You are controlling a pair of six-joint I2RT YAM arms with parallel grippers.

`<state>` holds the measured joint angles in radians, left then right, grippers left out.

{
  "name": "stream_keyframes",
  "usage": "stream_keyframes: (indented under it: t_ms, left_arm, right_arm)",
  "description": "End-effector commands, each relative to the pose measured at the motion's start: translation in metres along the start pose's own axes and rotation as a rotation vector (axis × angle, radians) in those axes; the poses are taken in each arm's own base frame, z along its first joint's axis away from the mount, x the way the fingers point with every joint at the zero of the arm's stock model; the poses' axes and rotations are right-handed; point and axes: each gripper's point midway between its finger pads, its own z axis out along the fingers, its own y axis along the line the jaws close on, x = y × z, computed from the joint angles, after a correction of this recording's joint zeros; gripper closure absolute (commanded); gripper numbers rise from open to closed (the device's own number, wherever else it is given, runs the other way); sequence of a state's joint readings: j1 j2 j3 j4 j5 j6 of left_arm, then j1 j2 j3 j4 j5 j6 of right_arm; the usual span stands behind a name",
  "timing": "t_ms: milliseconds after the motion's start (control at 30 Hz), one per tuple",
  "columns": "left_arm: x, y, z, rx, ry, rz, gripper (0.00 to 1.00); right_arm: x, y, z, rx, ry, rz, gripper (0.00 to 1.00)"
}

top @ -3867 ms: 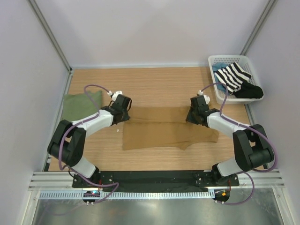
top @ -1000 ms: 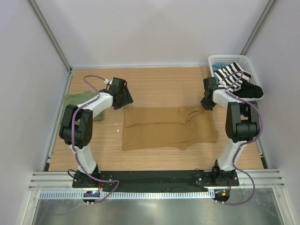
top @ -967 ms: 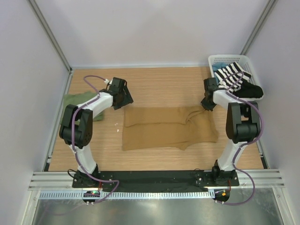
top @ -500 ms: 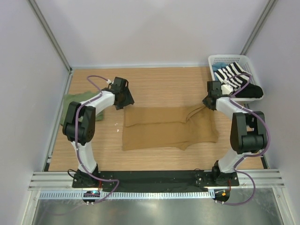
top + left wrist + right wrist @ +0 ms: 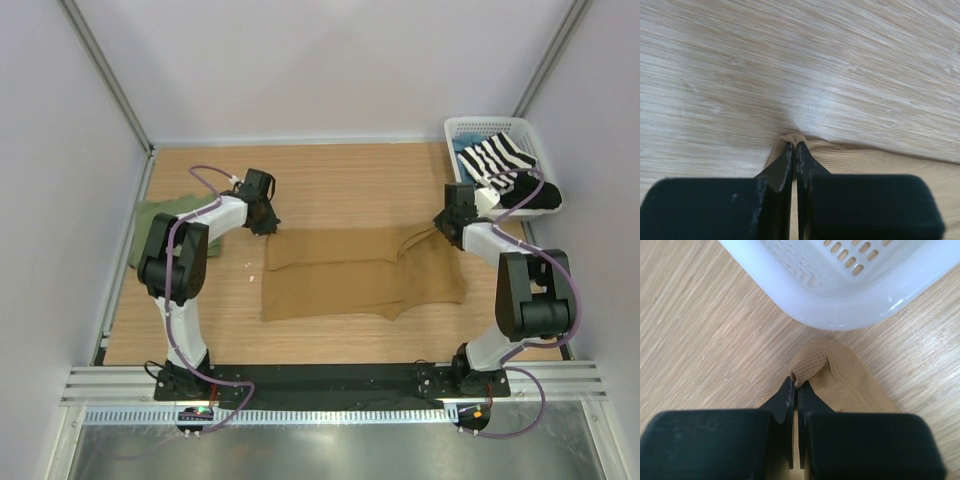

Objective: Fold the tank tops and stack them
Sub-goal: Fold the tank top

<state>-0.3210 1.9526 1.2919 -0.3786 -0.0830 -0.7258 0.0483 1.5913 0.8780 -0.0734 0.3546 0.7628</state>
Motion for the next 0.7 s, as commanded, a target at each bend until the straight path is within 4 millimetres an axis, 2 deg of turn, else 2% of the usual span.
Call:
stream_keyframes:
  t_ms: [0, 100, 333, 433, 467, 533, 567, 667]
  left_arm:
    - [-0.009, 0.007, -0.004, -0.021, -0.034, 0.006, 1.00]
    - [-0.014, 0.012, -0.004, -0.026, -0.038, -0.006, 1.00]
    - [-0.018, 0.022, -0.006, -0.034, -0.038, -0.022, 1.00]
    - [-0.019, 0.024, -0.006, -0.029, -0.038, -0.028, 1.00]
    - [-0.020, 0.024, -0.006, -0.026, -0.041, -0.028, 1.00]
    - [-0.020, 0.024, -0.006, -0.026, -0.039, -0.027, 1.00]
    - [-0.021, 0.023, -0.007, -0.023, -0.042, -0.025, 1.00]
    - [-0.021, 0.022, -0.006, -0.019, -0.039, -0.025, 1.00]
  right_arm:
    - [-0.040, 0.020, -0.008, -0.087, -0.157, 0.069, 0.99]
    - [-0.047, 0.020, -0.008, -0.115, -0.191, 0.095, 0.99]
    - [-0.034, -0.008, -0.002, -0.076, -0.225, 0.148, 0.95]
    - [-0.029, -0.022, -0.002, -0.038, -0.241, 0.177, 0.78]
    - [-0.028, -0.024, -0.002, -0.038, -0.241, 0.179, 0.66]
    - [-0.024, -0.025, -0.002, -0.046, -0.233, 0.180, 0.60]
    - [-0.029, -0.031, 0.000, -0.034, -0.237, 0.195, 0.59]
    - [-0.032, -0.023, -0.002, -0.070, -0.223, 0.173, 0.55]
